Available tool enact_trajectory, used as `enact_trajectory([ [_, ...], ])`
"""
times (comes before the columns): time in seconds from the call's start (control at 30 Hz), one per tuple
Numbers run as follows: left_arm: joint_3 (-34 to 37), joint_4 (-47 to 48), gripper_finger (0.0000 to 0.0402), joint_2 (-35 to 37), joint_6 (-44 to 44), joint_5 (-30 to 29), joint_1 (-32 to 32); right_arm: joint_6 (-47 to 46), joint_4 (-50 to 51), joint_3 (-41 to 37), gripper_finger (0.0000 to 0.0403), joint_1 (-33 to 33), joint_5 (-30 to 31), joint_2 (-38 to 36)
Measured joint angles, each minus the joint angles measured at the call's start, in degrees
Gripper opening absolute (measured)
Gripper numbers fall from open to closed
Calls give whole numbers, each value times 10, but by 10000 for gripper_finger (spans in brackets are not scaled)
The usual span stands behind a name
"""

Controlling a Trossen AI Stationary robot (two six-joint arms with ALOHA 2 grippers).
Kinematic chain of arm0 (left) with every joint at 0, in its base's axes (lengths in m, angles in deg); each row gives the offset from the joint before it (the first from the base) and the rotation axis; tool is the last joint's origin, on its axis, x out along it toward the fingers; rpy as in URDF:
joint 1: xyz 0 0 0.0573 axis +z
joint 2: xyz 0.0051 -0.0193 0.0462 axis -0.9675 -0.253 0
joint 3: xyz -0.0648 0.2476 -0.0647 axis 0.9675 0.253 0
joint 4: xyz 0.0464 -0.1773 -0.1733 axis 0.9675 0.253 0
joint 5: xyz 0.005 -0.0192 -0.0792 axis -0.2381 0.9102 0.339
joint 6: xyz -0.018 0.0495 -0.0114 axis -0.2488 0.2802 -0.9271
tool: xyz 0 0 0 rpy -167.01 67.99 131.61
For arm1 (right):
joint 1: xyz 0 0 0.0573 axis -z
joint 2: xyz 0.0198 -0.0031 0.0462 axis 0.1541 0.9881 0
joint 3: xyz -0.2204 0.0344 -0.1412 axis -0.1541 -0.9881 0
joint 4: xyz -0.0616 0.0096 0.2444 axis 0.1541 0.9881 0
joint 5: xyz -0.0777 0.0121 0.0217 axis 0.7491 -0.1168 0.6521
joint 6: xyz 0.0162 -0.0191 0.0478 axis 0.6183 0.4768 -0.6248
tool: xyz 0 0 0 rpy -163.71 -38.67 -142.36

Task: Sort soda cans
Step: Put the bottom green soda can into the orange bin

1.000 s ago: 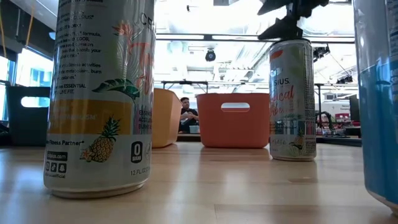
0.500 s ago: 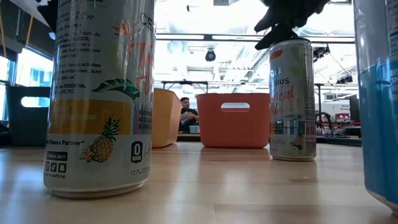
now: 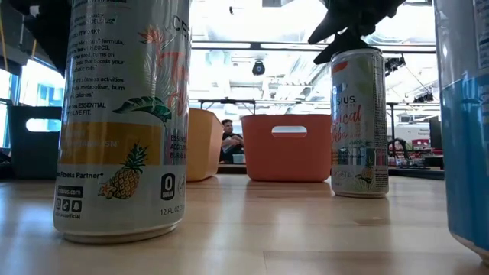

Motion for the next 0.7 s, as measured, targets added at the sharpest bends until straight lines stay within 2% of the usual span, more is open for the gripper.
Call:
enact_trajectory([
  [0.2, 22, -42, 340, 0, 6, -49, 1, 1, 0, 0, 264, 0, 2, 5],
  [0.37, 47, -72, 340, 0, 5, -21, 1, 1, 2, 0, 264, 0, 2, 7],
  [0.5, 52, -91, 340, 0, 5, -28, 7, 5, 2, 0, 264, 0, 2, 7],
  [0.7, 72, -140, 332, 0, -6, 20, 13, 5, 2, 0, 264, 0, 2, 7],
])
